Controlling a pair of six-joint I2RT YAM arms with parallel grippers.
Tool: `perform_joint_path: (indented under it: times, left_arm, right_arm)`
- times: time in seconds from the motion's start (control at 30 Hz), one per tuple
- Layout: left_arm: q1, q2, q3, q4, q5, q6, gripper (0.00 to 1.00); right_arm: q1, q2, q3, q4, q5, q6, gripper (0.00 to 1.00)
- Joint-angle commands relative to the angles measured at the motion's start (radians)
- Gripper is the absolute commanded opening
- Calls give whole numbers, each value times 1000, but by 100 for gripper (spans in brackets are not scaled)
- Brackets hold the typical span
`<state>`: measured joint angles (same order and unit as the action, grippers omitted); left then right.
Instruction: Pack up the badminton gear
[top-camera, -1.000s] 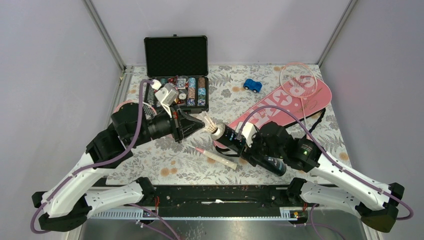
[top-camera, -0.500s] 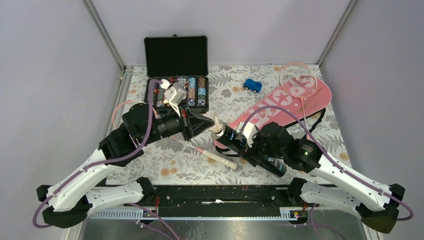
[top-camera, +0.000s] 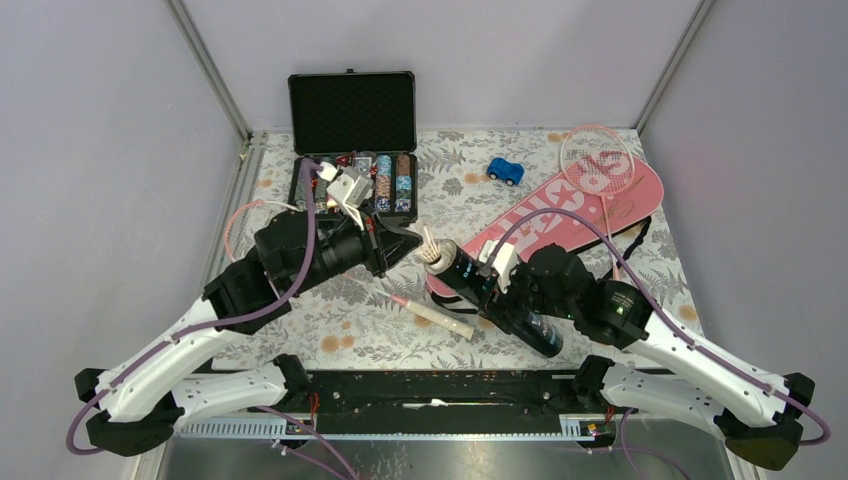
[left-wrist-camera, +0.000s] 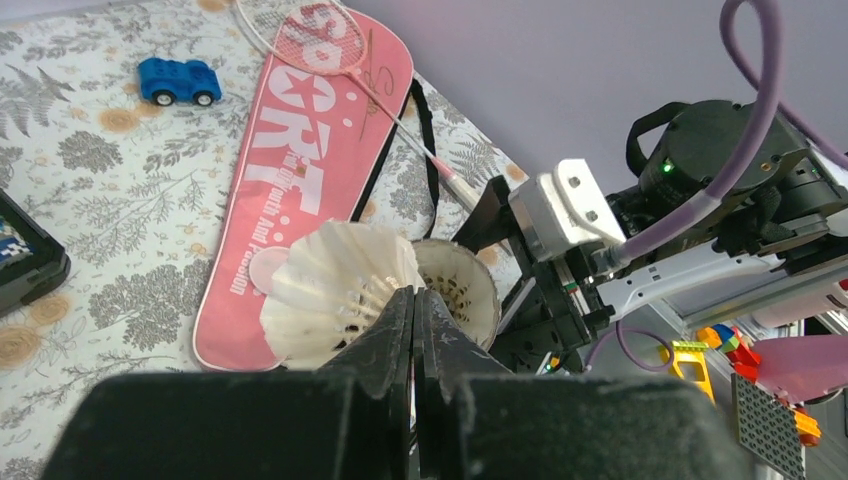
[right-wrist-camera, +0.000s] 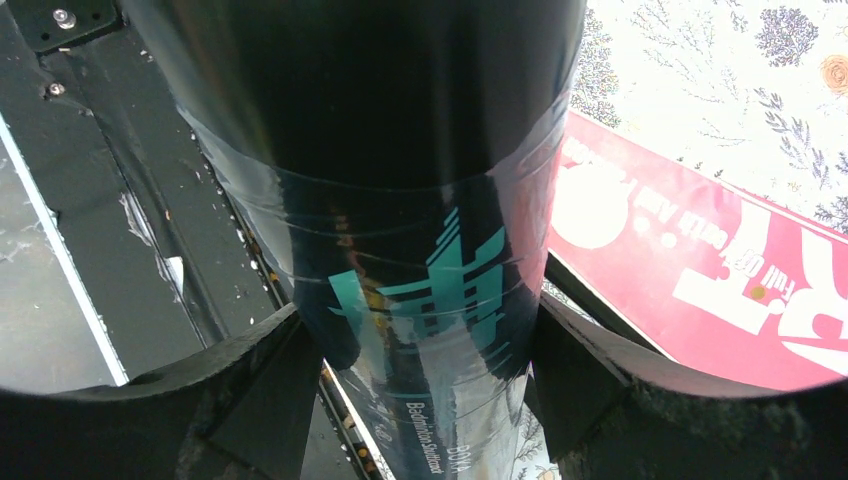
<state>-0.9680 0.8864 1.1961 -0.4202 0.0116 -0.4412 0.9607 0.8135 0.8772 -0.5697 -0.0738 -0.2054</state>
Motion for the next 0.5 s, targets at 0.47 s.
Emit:
perform_joint_path:
  times: [0.47]
  left_arm:
    - [-5,3,-200,262,196,-206,0]
  right_arm:
    - [1,-4,3,177,-52,30,49]
